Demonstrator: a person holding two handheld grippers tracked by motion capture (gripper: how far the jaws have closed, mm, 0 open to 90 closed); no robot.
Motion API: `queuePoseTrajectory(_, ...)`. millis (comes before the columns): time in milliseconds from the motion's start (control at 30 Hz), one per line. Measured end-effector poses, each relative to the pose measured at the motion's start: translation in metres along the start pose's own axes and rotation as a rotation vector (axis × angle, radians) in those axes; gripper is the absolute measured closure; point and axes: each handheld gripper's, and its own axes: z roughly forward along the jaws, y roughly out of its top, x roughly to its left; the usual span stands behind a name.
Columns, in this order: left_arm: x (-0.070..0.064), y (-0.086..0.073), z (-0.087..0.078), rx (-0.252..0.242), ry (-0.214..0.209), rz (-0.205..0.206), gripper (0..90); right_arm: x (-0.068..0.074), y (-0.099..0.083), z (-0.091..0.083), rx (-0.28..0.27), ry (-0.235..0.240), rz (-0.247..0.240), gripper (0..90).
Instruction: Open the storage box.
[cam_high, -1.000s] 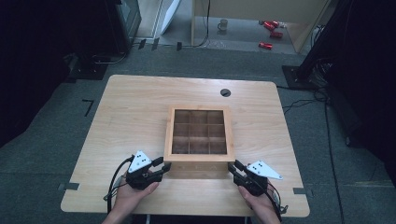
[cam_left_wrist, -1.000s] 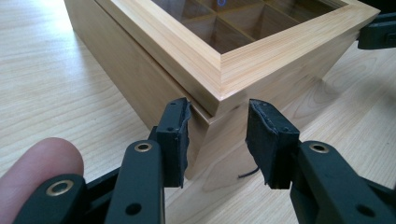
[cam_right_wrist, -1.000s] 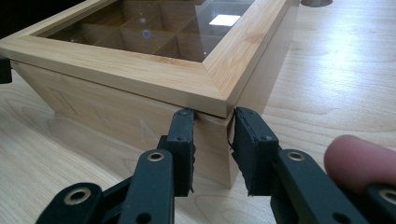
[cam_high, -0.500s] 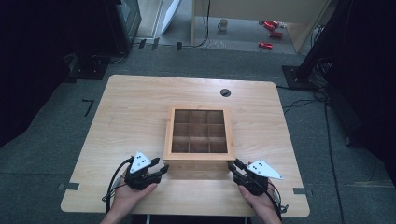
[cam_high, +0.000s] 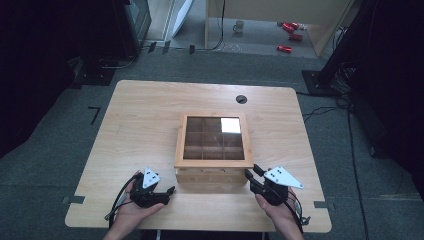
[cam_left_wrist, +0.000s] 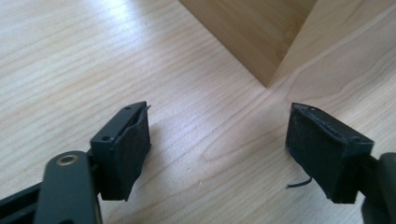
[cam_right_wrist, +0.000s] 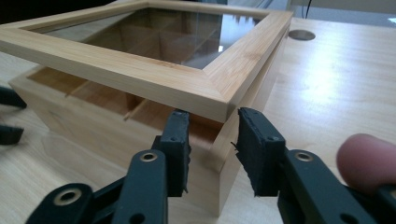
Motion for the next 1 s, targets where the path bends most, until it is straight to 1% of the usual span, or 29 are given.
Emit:
queuePoseTrajectory(133,-0.002,-0.001,0.000,-0.001,0.014,0.004,21.2,-0.003,0.010,-0.003,-0.018,0.004,-0.001,60.2)
queuePoseTrajectory(233,-0.002,-0.003,0.002,-0.026,0.010,0.006,19.4,-0.003,0.018,-0.004,-0.031,0.000,-0.025,58.9)
queuePoseTrajectory(333,-0.002,-0.003,0.002,-0.026,0.009,0.007,19.1,-0.005,0.027,-0.005,-0.041,-0.004,-0.045,55.6)
queuePoseTrajectory(400,-0.001,-0.003,0.002,-0.026,0.009,0.009,19.1,-0.006,0.030,-0.005,-0.045,-0.004,-0.048,55.1)
queuePoseTrajectory(500,-0.001,-0.003,0.002,-0.026,0.008,0.008,19.1,-0.008,0.045,-0.006,-0.075,-0.009,-0.068,54.5)
queuePoseTrajectory(533,-0.001,-0.003,0.002,-0.027,0.008,0.007,19.1,-0.008,0.045,-0.006,-0.075,-0.009,-0.068,54.5)
queuePoseTrajectory(600,-0.001,-0.003,0.002,-0.027,0.008,0.006,19.1,-0.009,0.053,-0.006,-0.085,-0.011,-0.074,54.6)
queuePoseTrajectory(633,-0.002,-0.003,0.002,-0.028,0.008,0.005,19.1,-0.010,0.060,-0.004,-0.092,-0.016,-0.085,54.6)
queuePoseTrajectory(667,-0.002,-0.003,0.002,-0.028,0.008,0.005,19.1,-0.011,0.064,-0.003,-0.095,-0.018,-0.087,54.6)
queuePoseTrajectory(700,-0.001,-0.003,0.002,-0.026,0.008,0.007,19.1,-0.011,0.064,-0.003,-0.095,-0.018,-0.087,54.6)
queuePoseTrajectory(867,-0.001,-0.003,0.002,-0.025,0.007,0.005,19.1,-0.014,0.081,0.001,-0.110,-0.024,-0.099,54.6)
queuePoseTrajectory(933,-0.002,-0.003,0.002,-0.026,0.007,0.004,19.1,-0.015,0.088,0.003,-0.118,-0.026,-0.108,54.6)
queuePoseTrajectory(1000,-0.001,-0.003,0.002,-0.026,0.006,0.004,19.1,-0.017,0.097,0.006,-0.124,-0.037,-0.127,54.8)
